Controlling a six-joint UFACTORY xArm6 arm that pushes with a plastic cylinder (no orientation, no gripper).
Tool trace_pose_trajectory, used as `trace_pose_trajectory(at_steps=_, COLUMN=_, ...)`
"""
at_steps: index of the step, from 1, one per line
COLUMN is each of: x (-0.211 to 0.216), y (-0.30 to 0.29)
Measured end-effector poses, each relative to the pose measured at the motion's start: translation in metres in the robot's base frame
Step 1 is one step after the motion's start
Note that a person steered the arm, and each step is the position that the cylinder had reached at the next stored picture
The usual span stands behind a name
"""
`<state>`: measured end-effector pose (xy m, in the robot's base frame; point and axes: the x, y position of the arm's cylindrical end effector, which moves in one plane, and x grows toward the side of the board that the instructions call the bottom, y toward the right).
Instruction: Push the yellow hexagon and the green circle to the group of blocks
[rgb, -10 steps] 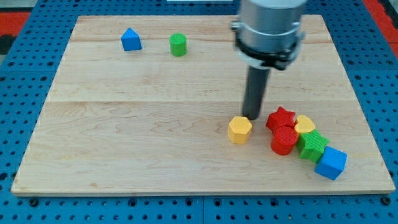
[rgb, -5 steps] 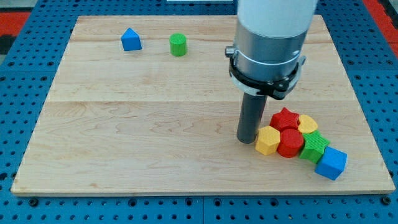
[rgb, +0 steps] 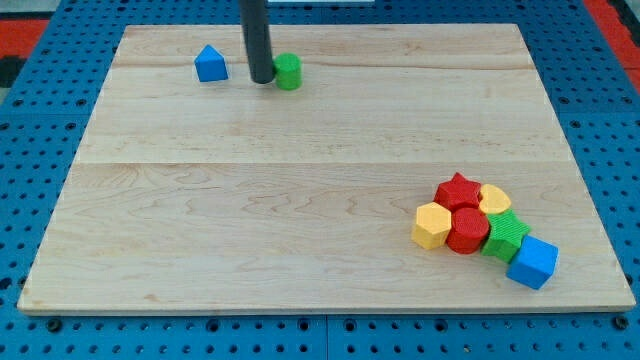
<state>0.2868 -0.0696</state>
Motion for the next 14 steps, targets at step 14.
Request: trace_pose_trajectory(at_steps=14, x=0.095, y=0.099)
